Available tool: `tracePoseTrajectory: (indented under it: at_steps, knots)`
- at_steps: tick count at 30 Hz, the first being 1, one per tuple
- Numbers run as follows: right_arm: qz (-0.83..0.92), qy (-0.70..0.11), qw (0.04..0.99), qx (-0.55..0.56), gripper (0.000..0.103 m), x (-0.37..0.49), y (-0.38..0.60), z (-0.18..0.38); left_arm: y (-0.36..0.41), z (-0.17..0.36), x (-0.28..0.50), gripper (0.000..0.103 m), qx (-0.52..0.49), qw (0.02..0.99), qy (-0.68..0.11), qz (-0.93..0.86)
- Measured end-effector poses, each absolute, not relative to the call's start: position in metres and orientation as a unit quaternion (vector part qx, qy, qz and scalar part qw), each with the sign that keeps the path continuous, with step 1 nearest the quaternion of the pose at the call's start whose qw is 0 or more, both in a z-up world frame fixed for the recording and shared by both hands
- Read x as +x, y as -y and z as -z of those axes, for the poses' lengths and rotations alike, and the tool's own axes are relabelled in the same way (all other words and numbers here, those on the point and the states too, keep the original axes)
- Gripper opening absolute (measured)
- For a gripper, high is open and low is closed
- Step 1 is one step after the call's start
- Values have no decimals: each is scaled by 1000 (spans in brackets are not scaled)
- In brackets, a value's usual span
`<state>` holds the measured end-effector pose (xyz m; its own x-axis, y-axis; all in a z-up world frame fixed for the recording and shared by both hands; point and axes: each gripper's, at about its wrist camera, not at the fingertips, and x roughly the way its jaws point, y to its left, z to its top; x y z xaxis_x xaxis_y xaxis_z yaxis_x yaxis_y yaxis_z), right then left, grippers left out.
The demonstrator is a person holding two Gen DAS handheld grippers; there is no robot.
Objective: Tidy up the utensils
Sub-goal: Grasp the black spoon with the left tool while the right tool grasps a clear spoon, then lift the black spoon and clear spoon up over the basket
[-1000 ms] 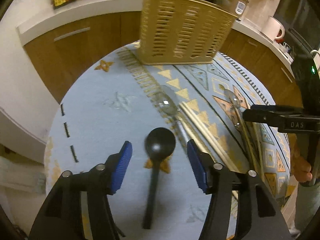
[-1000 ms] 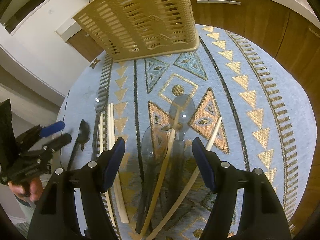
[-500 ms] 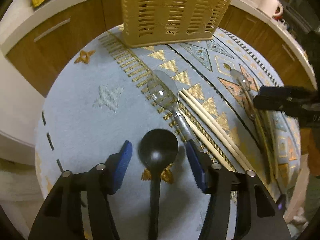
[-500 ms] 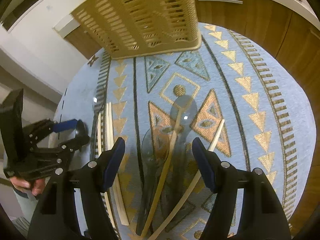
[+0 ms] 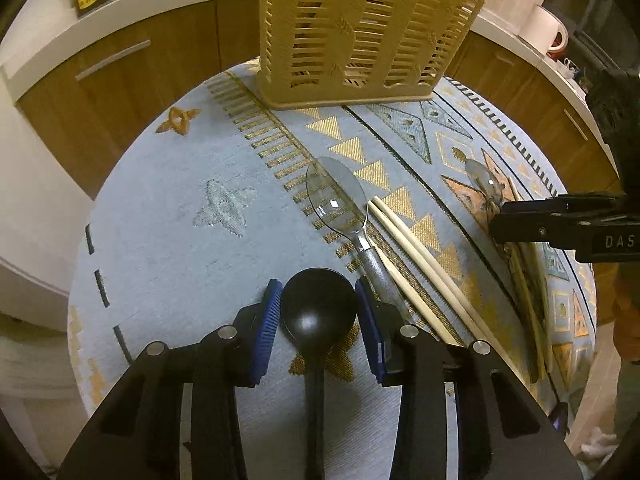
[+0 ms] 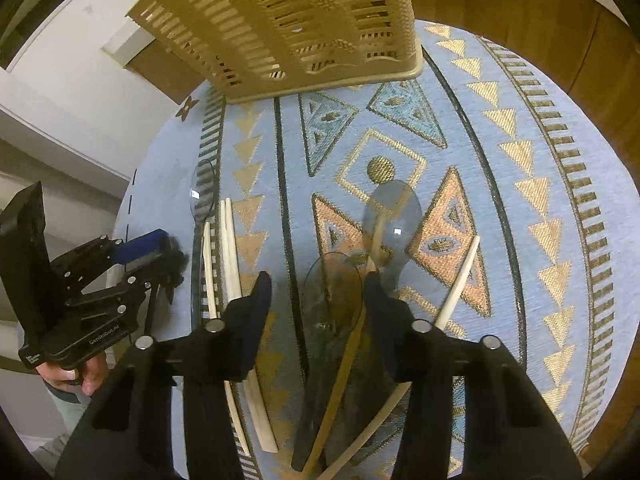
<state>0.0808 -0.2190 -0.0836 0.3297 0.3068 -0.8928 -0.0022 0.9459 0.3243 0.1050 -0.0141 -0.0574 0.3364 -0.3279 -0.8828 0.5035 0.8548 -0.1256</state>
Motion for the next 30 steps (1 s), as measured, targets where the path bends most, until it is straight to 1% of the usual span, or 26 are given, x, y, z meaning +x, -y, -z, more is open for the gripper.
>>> tracePoseTrajectory:
  at_steps: [7,18,19,20,21,24,30]
  knots:
    - [-103,-583,799,104,42,82,203,85,10,58,103,36,76,815,-512,260]
    - [-50,-580,812,-35,42,73,165,91,12,58,99,36,86,821,-505,252]
    - [-49,-579,813,-39,41,72,164,91,13,57,97,36,86,823,-503,250]
    - [-47,-577,814,-42,34,71,163,91,12,56,97,36,85,825,-500,248]
    - [-44,-573,817,-49,31,70,162,91,12,54,96,36,85,828,-496,246]
    - [-62,-567,821,-36,30,66,162,88,9,43,91,36,76,842,-476,244]
    - [-97,-507,857,-6,30,47,177,54,4,4,80,36,52,873,-410,258]
